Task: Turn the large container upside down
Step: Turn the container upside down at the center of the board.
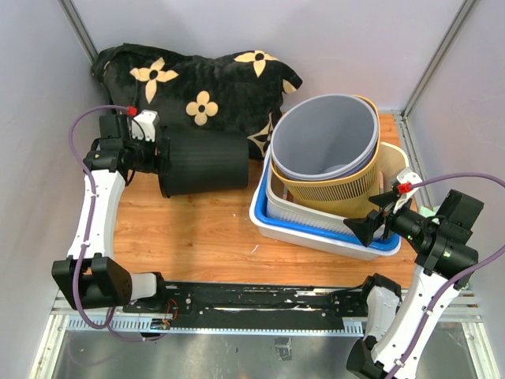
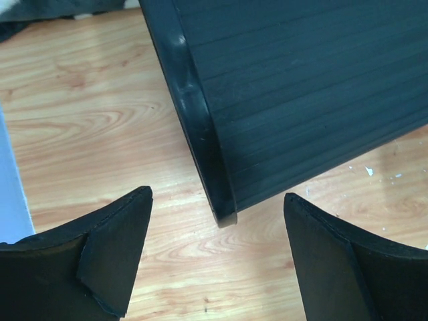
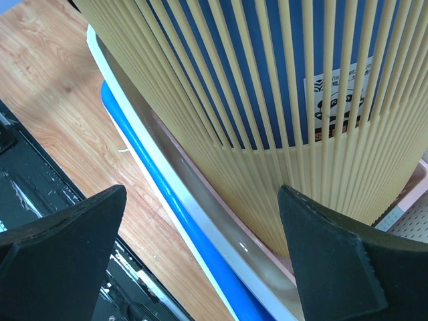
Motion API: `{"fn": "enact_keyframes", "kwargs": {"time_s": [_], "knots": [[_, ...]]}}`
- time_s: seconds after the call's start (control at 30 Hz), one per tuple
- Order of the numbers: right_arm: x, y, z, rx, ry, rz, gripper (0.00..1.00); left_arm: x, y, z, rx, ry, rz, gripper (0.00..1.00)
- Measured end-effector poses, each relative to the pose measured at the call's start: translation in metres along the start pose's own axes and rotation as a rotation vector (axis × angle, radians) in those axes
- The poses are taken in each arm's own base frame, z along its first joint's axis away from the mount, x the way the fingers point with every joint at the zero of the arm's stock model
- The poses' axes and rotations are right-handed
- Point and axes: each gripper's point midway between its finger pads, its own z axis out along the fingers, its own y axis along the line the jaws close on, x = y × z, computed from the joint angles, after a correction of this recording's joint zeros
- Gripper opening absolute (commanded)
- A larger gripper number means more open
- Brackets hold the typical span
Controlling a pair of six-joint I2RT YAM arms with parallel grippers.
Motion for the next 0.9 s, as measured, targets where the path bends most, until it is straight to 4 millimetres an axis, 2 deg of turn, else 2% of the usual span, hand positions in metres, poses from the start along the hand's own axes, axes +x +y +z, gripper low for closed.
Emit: {"fn": "enact_keyframes", "kwargs": {"time_s": [0.2, 0.3, 0.5, 0.53, 0.57, 0.6, 0.67, 0.7, 0.9], "knots": [[0.000, 0.000, 0.000, -0.001, 0.000, 0.000, 0.98, -0.010, 0.005, -0.005, -0.032, -0.043, 0.012, 0.62], [0.000, 0.000, 0.000, -0.001, 0.000, -0.001, 0.98, -0.007, 0.003, -0.001, -0.019, -0.042, 0.010, 0.61], [0.000, 0.000, 0.000, -0.001, 0.000, -0.002, 0.98, 0.015, 0.001, 0.017, 0.004, 0.014, -0.007, 0.60], [0.000, 0.000, 0.000, -0.001, 0.000, -0.002, 0.98, 0.018, 0.001, 0.019, 0.006, 0.022, -0.009, 0.56], [0.000, 0.000, 0.000, -0.001, 0.000, -0.002, 0.98, 0.020, 0.001, 0.021, 0.008, 0.028, -0.011, 0.46], [0.000, 0.000, 0.000, -0.001, -0.001, -0.002, 0.98, 0.021, 0.000, 0.022, 0.010, 0.031, -0.014, 0.35], [0.000, 0.000, 0.000, -0.001, -0.001, -0.003, 0.98, 0.018, 0.001, 0.024, 0.010, 0.022, -0.011, 0.03], [0.000, 0.000, 0.000, -0.001, -0.001, -0.002, 0.98, 0.017, 0.000, 0.024, 0.013, 0.018, -0.019, 0.01], [0.000, 0.000, 0.000, -0.002, -0.001, -0.002, 0.98, 0.018, -0.006, 0.028, 0.060, 0.018, -0.034, 0.00]]}}
